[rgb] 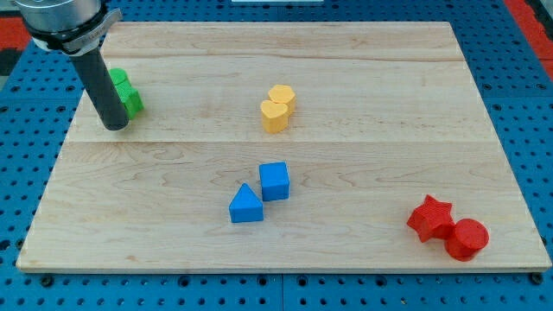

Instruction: Separate yellow blocks

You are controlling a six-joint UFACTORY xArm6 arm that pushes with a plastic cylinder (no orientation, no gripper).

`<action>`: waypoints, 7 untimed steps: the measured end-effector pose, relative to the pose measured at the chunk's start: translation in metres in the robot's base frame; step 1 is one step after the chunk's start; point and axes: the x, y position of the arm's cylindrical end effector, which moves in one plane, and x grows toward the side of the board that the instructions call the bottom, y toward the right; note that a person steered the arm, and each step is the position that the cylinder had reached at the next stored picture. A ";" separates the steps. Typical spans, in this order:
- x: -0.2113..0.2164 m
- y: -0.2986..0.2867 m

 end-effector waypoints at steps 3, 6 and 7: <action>0.061 0.043; 0.034 0.153; 0.001 0.159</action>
